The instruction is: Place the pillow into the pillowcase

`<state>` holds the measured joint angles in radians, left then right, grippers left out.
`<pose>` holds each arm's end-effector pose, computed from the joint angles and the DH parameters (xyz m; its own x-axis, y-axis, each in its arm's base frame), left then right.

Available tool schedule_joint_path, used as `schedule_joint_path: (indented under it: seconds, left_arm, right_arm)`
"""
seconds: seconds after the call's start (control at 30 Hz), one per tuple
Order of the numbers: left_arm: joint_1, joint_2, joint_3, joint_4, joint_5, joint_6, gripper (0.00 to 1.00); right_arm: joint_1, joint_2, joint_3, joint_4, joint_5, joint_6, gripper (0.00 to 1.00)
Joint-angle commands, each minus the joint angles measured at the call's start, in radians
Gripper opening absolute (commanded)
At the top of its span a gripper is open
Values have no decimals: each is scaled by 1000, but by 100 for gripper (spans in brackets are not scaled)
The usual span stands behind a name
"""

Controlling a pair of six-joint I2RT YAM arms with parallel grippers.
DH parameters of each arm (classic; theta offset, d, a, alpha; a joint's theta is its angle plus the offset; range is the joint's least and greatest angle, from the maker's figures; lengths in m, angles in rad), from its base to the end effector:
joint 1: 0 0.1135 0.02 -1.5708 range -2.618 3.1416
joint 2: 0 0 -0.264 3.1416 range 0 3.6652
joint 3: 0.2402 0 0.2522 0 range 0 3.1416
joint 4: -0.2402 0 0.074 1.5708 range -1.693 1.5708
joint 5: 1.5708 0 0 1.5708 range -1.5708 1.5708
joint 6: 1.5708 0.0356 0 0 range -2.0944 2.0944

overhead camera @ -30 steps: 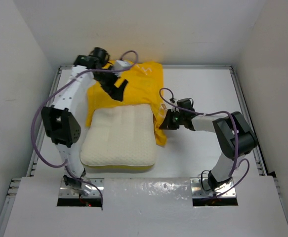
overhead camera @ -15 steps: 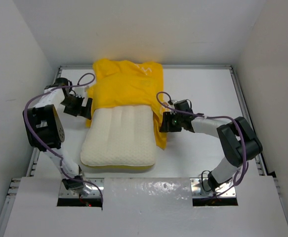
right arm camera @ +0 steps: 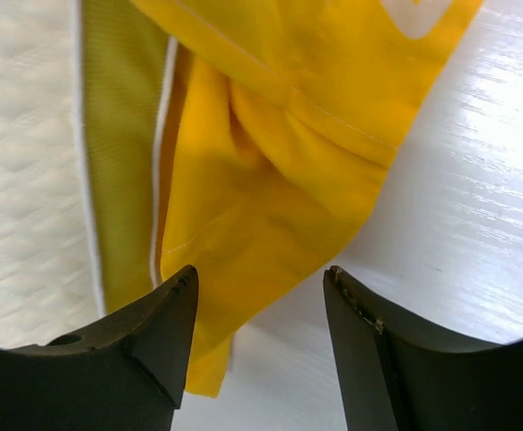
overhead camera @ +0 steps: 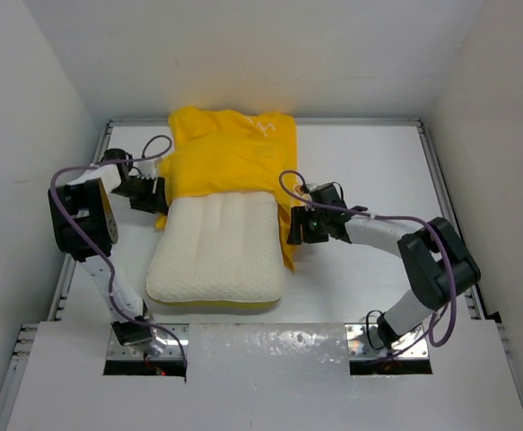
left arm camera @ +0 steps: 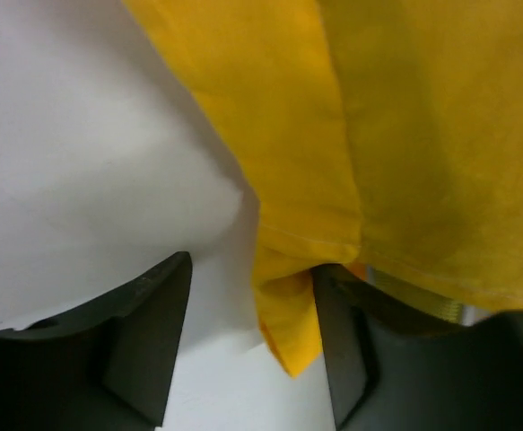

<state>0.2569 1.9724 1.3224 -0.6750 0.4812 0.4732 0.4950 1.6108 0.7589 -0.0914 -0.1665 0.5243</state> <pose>0.3719 0.0807 0.1536 -0.8880 0.1844 -0.4212 0.3240 0.9009 -0.2887 0.2621 0.1482 0.1441 -0.8940 0.0784 -0.4411 -0.1230 0.9037 0.4101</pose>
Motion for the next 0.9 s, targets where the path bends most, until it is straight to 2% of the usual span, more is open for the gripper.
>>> schedule_joint_path:
  seconds: [0.0, 0.07, 0.17, 0.23, 0.27, 0.37, 0.47, 0.53, 0.57, 0.63, 0.7, 0.73, 0.8, 0.83, 0.87]
  left_arm:
    - [4, 39, -26, -81, 80, 37, 50]
    - [4, 46, -19, -119, 123, 56, 42]
    - [4, 33, -2, -202, 151, 105, 41]
    - [4, 19, -8, -256, 152, 146, 47]
    - [4, 2, -15, -267, 148, 156, 57]
    - [4, -29, -57, -284, 140, 180, 66]
    - [2, -18, -112, -233, 161, 159, 66]
    - [-2, 40, -101, -216, 187, 136, 61]
    - [-4, 64, -86, -230, 198, 140, 48]
    - [-4, 112, -40, -273, 226, 160, 36]
    - [-4, 120, -28, -278, 227, 165, 2]
    - [-4, 109, -31, -272, 224, 163, 0]
    - [-4, 92, -41, -268, 227, 177, 0]
    - [-2, 71, -45, -273, 227, 183, 0]
    - [2, 60, -51, -287, 229, 202, 0]
  right_arm:
    - [16, -34, 36, 21, -24, 9, 58]
    - [22, -23, 46, 21, -21, 22, 59]
    - [36, -6, 57, 6, -4, 29, 59]
    - [42, 11, 57, -16, 41, 45, 59]
    - [42, 14, 54, -18, 39, 46, 59]
    - [62, 8, 46, -25, 51, 43, 59]
    - [65, 20, 34, 1, 52, 63, 59]
    - [66, 70, 46, 19, 9, 80, 58]
    - [65, 89, 48, 25, -5, 94, 56]
    - [66, 124, 40, 36, -8, 132, 52]
    - [65, 127, 31, 10, 19, 158, 46]
    - [66, 112, 11, 1, 34, 160, 44]
    - [65, 92, -6, -19, 71, 148, 31]
    - [63, 77, -18, -24, 76, 140, 23]
    - [60, 72, -21, -28, 64, 134, 5]
